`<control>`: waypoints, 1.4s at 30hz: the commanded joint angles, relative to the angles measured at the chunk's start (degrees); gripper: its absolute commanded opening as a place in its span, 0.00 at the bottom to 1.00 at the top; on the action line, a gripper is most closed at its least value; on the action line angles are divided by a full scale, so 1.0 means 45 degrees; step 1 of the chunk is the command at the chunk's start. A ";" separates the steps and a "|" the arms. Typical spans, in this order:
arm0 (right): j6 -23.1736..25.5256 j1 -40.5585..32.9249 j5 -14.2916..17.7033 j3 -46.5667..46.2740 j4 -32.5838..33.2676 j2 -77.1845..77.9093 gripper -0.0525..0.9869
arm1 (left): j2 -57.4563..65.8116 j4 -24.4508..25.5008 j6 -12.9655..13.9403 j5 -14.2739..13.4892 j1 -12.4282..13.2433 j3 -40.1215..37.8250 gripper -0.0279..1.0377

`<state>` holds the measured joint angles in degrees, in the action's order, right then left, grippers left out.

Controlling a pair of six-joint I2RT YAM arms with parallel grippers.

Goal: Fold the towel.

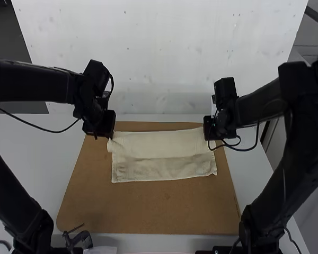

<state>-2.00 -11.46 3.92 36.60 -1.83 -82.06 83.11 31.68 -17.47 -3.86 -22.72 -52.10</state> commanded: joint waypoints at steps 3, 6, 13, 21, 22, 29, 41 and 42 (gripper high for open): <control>-0.0434 -0.0206 0.0163 -0.0536 0.0874 0.2084 0.07 | -0.1965 0.0186 -0.0199 -0.0256 -0.0400 0.0815 0.04; -0.0474 -0.0206 0.0163 -0.0770 0.1499 0.2767 0.07 | -0.2297 0.0655 -0.0492 -0.0236 -0.0771 0.1147 0.04; -0.0474 -0.0245 0.0280 -0.1493 0.2222 0.3607 0.07 | -0.2981 0.1553 -0.1000 -0.0315 -0.1416 0.1596 0.04; -0.0474 -0.0265 0.0515 -0.1610 0.2495 0.3373 0.07 | -0.2024 0.1651 -0.0746 -0.0803 -0.1162 0.1616 0.04; -0.0474 -0.0265 0.0515 -0.1571 0.2495 0.3216 0.07 | -0.1692 0.1553 -0.0648 -0.0803 -0.1064 0.1616 0.04; -0.0454 -0.0109 0.0866 -0.1219 0.1988 0.1810 0.07 | 0.0261 0.1202 -0.0628 -0.0901 -0.1025 0.1089 0.04; -0.0278 -0.0089 0.0905 -0.0555 0.1343 0.0463 0.07 | 0.1687 0.1026 -0.0531 -0.1272 -0.0596 -0.0259 0.04; -0.0278 -0.0089 0.0945 -0.0536 0.1324 0.0404 0.07 | 0.1746 0.1026 -0.0531 -0.1291 -0.0596 -0.0298 0.04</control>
<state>-3.66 -12.25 4.86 32.77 4.49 -79.24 89.89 36.14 -20.60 -6.72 -26.26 -51.66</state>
